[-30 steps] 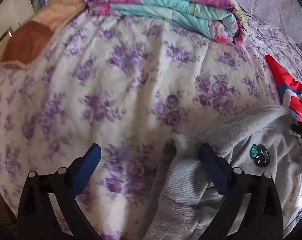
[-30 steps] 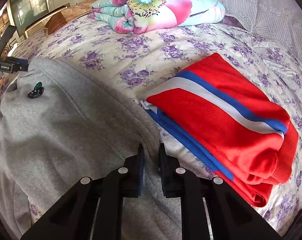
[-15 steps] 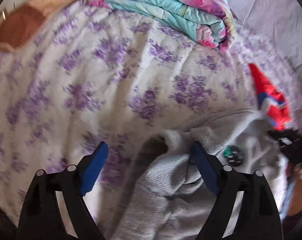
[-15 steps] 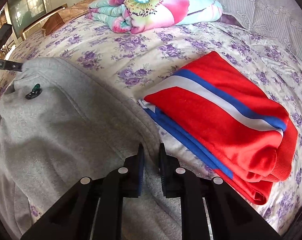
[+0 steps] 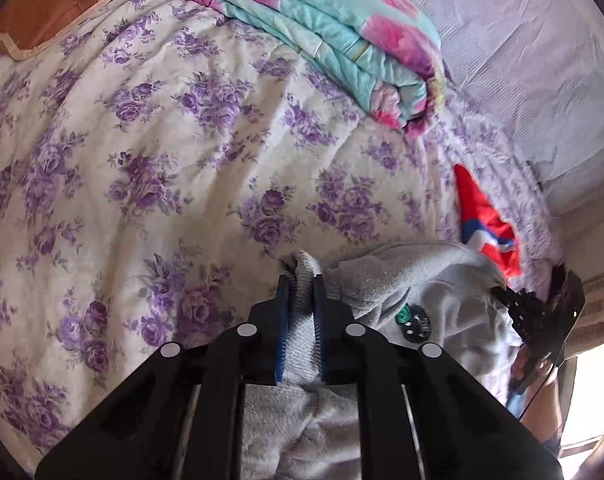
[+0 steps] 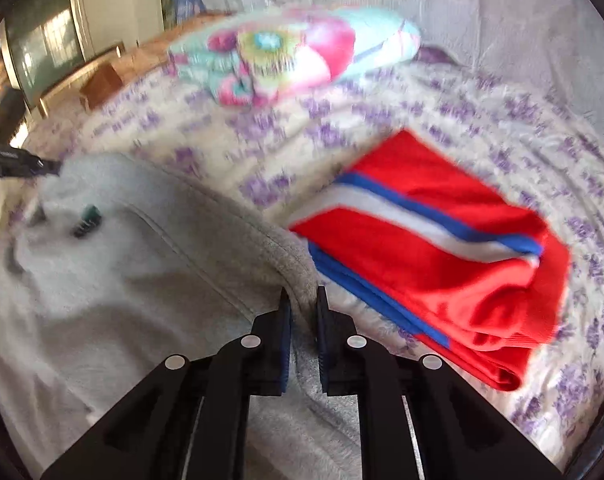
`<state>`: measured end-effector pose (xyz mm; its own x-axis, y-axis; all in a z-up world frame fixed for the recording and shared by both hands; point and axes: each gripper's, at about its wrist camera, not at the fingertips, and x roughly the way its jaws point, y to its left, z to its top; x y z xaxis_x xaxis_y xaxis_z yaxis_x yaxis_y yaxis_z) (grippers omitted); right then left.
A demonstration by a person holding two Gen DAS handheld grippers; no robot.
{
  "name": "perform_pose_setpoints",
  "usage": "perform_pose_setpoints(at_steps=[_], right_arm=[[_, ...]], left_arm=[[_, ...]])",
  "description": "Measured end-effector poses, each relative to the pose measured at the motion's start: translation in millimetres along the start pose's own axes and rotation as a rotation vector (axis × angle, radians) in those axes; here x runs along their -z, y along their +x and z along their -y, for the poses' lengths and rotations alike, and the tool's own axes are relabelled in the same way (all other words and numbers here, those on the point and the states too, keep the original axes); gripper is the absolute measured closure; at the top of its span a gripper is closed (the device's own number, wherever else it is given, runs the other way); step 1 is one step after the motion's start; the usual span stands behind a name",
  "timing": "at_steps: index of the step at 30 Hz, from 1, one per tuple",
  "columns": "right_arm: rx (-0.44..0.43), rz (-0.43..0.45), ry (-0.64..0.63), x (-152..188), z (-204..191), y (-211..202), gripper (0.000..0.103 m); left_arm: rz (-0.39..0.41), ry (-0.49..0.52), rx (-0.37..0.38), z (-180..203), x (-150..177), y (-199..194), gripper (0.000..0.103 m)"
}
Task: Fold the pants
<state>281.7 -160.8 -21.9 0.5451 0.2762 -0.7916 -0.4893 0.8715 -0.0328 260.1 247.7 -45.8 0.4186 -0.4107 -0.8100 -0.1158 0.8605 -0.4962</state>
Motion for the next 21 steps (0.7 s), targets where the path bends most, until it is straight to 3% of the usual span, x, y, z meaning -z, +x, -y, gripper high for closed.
perform_pose_setpoints(at_steps=[7, 12, 14, 18, 21], right_arm=[[-0.009, 0.213, -0.064, 26.6, -47.9, -123.7, 0.093], [0.005, 0.310, -0.223, 111.8, -136.0, -205.6, 0.095], [-0.034, 0.277, -0.244, 155.2, -163.7, -203.3, 0.095], [-0.081, 0.107, -0.234, 236.4, -207.5, -141.4, 0.095], [-0.064, 0.102, -0.196, 255.0, -210.8, -120.9, 0.095]], left_arm=[[0.084, 0.053, 0.138, 13.1, 28.5, -65.1, 0.095], [0.128, 0.117, 0.180, 7.6, 87.6, -118.9, 0.095], [0.104, 0.112, 0.172, -10.0, 118.9, -124.6, 0.095], [-0.014, 0.063, 0.124, -49.5, 163.0, -98.5, 0.095], [-0.005, 0.038, 0.181, -54.8, 173.5, -103.7, 0.096]])
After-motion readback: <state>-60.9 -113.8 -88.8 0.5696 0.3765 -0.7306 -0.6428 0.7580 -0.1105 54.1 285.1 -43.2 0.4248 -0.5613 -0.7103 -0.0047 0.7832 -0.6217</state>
